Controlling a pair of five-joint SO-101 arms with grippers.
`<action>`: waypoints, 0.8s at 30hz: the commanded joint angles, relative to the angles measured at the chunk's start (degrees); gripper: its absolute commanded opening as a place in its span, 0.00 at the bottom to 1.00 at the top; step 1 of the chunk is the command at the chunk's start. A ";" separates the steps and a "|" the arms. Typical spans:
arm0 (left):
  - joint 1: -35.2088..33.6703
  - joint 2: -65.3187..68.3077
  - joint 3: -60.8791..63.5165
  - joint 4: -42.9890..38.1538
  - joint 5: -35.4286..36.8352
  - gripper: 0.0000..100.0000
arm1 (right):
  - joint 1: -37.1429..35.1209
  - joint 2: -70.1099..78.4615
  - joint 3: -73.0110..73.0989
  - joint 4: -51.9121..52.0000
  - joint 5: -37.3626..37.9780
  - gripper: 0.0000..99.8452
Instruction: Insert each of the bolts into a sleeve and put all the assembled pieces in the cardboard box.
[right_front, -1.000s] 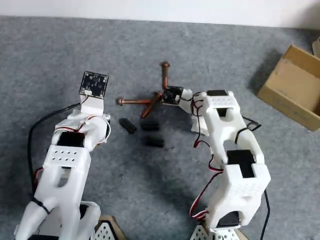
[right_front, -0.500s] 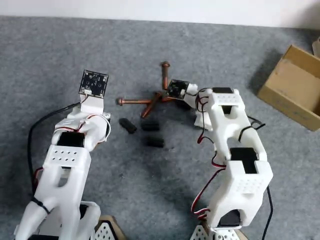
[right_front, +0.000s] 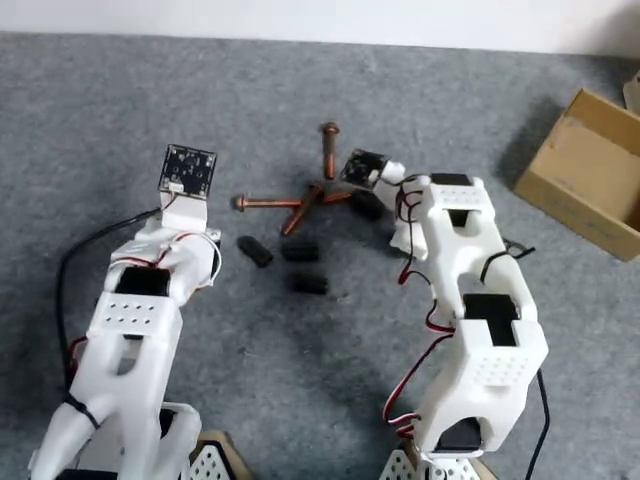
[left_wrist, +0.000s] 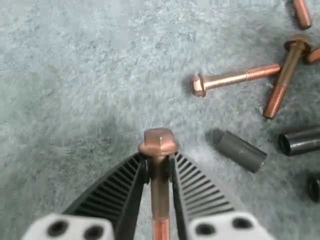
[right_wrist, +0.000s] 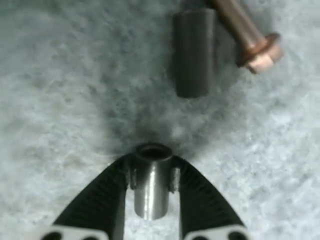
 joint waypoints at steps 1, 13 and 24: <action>-0.13 -2.15 0.40 -4.13 -0.44 0.01 | 1.54 -7.25 -1.27 -1.45 -5.01 0.00; -0.04 -2.59 0.66 -4.84 -0.26 0.01 | -2.51 -22.46 1.19 -0.48 -27.34 0.00; 2.07 -2.59 -0.75 -2.73 -0.09 0.01 | -7.08 -50.07 20.44 -0.66 -36.04 0.00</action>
